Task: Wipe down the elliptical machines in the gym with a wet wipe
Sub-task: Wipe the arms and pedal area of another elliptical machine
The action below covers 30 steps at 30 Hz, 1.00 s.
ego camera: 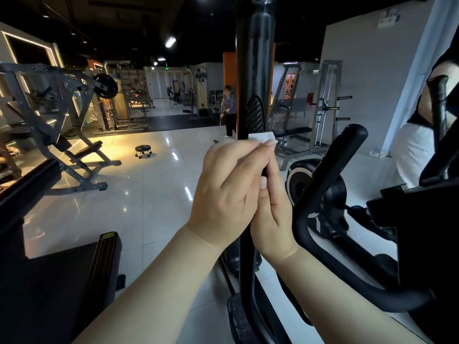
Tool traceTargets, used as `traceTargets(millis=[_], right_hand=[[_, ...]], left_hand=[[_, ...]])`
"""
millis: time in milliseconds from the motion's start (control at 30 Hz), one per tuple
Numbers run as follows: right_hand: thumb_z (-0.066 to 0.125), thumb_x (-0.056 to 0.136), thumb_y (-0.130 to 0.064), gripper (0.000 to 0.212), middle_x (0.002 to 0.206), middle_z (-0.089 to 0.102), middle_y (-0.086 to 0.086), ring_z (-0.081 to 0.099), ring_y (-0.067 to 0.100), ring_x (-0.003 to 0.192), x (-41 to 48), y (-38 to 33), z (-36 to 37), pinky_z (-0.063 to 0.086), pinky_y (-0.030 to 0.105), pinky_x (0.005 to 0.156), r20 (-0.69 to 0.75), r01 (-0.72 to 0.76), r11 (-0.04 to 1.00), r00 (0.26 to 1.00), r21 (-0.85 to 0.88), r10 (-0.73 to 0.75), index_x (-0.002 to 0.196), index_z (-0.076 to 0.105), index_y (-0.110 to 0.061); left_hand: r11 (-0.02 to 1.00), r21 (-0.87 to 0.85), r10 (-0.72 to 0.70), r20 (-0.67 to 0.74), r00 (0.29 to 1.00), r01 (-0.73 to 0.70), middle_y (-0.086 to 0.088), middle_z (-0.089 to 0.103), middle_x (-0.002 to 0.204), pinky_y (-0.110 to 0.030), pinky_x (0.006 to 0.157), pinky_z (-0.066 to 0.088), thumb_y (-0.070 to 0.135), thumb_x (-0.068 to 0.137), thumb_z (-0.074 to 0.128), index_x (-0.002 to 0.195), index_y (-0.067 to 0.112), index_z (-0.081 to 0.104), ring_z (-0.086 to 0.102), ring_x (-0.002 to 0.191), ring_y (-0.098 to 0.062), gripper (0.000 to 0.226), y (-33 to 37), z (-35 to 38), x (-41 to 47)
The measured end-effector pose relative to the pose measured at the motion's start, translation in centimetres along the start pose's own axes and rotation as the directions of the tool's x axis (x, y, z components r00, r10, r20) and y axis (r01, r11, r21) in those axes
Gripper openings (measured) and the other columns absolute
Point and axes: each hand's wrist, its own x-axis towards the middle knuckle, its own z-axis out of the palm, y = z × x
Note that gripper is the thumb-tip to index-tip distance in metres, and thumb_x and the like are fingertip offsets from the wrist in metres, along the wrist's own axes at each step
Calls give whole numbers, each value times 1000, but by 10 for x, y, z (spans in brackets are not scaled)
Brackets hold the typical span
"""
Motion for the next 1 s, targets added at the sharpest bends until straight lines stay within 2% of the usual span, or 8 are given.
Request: traceTargets(millis=[133, 267, 400, 467, 567, 733, 900, 1000], right_hand=[[29, 109, -27, 53, 162, 35, -2, 31, 21, 151, -3, 4, -1, 26, 53, 122, -17, -50, 999, 999, -8, 50, 160, 18, -30], [30, 107, -27, 50, 157, 29, -34, 26, 10, 151, -5, 5, -1, 24, 41, 121, -28, -20, 999, 999, -45, 18, 156, 18, -28], [29, 107, -21, 55, 166, 27, 0, 23, 19, 154, -6, 8, -1, 21, 51, 124, -12, -19, 1000, 1000, 5, 19, 158, 20, -4], [29, 107, -19, 55, 165, 28, 8, 24, 22, 154, -7, 9, -2, 21, 53, 124, 3, -20, 1000, 1000, 9, 20, 158, 20, -1], [31, 107, -25, 53, 165, 29, 0, 24, 18, 153, -8, 8, -3, 21, 49, 124, -7, -43, 999, 999, 2, 43, 158, 18, -20], [32, 107, -25, 53, 164, 27, -12, 23, 14, 153, -10, 11, -1, 20, 42, 123, -13, -51, 999, 999, 7, 51, 158, 17, -23], [29, 108, -21, 55, 165, 28, 9, 22, 24, 154, -10, 12, -1, 20, 54, 124, 9, -56, 997, 998, 52, 55, 158, 19, -1], [31, 108, -15, 53, 161, 33, -18, 25, 16, 153, -12, 12, -6, 22, 44, 124, 15, -56, 997, 998, 43, 56, 159, 20, -10]], left_hand=[[1000, 2, -2, 44, 999, 2, -17, 63, 119, -35, 104, 42, 4, 99, 52, 117, -8, 70, 61, 111, -31, 28, -6, -6, -29], [1000, -19, -10, 47, 999, 11, -12, 56, 124, -41, 96, 53, -5, 97, 54, 121, -8, 67, 62, 111, -29, 27, -10, -8, -33], [999, -37, 15, 33, 999, -13, -11, 61, 121, -37, 99, 52, -7, 94, 64, 118, -6, 71, 64, 110, -28, 25, -5, -3, -9], [999, -37, 29, 35, 999, -27, -11, 61, 119, -37, 101, 50, -6, 94, 66, 118, -6, 70, 62, 112, -28, 25, -5, -3, -11], [1000, -21, 9, 36, 999, -8, -15, 60, 114, -42, 95, 55, -2, 97, 61, 121, -8, 67, 64, 107, -30, 25, -13, -8, -35], [999, -36, -35, 16, 999, 35, -13, 55, 114, -36, 97, 55, -5, 99, 60, 124, -7, 63, 64, 108, -27, 26, -14, -10, -40], [1000, -23, -13, 0, 1000, 13, -11, 59, 111, -33, 98, 52, -2, 95, 68, 117, -3, 72, 65, 102, -29, 22, -2, 0, -12], [999, -35, -26, 5, 1000, 26, -7, 52, 115, -32, 100, 51, 0, 98, 65, 120, 0, 70, 63, 104, -26, 22, -6, 0, -31]])
